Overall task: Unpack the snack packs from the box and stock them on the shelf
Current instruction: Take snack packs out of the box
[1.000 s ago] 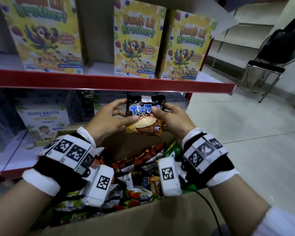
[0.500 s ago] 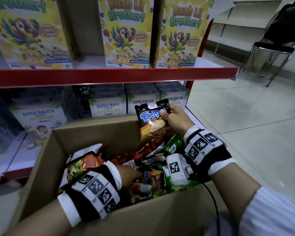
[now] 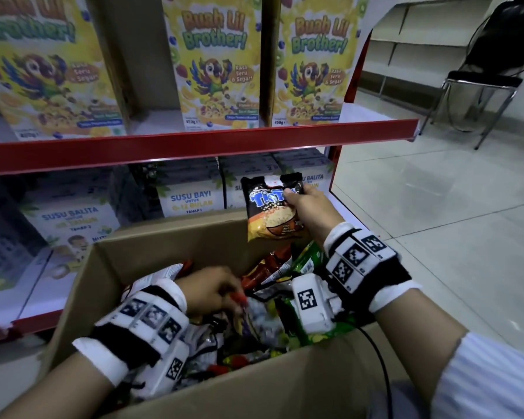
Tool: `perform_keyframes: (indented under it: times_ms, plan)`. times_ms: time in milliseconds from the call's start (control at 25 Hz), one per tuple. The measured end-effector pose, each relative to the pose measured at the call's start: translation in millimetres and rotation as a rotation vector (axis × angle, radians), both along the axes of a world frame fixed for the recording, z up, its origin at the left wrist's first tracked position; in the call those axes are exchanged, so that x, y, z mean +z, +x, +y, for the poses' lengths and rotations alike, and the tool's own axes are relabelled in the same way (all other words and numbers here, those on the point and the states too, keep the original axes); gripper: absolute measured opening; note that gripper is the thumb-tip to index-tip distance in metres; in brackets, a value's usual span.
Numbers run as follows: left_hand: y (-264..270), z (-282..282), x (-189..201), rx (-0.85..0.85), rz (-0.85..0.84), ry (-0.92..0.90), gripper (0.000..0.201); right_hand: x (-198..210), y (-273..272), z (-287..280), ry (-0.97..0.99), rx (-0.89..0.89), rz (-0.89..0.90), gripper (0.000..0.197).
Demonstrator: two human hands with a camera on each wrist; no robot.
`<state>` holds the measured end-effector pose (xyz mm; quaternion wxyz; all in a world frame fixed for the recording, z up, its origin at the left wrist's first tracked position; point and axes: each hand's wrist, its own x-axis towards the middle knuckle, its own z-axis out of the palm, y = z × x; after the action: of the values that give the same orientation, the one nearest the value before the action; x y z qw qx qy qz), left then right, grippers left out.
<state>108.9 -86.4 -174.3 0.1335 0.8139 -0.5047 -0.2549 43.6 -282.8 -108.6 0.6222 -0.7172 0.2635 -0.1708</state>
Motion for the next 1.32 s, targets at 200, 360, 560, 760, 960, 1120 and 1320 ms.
perform_keyframes:
  times_ms: [200,360,560,760,960,1120,1320]
  plan:
    - [28,23,58,0.643,0.666,-0.668,0.014,18,-12,-1,0.365,0.014,-0.263,0.063]
    - [24,25,84,0.722,0.785,-0.957,0.02,27,-21,9,0.409,0.085,-0.414,0.029]
    - [14,14,88,0.808,0.805,-1.073,0.037,26,-16,23,0.417,0.148,-0.401,0.038]
    - [6,11,86,0.781,0.657,-1.16,0.037,23,-11,40,0.496,0.235,-0.487,0.043]
    - [11,18,79,0.65,0.7,-0.861,0.035,22,-5,45,0.429,0.174,-0.463,0.036]
    - [28,44,61,0.338,0.218,-0.047,0.052,22,-5,34,0.4,-0.053,-0.449,0.037]
    - [21,46,24,0.045,0.04,0.52,0.076,23,-10,29,0.383,-0.045,-0.402,0.044]
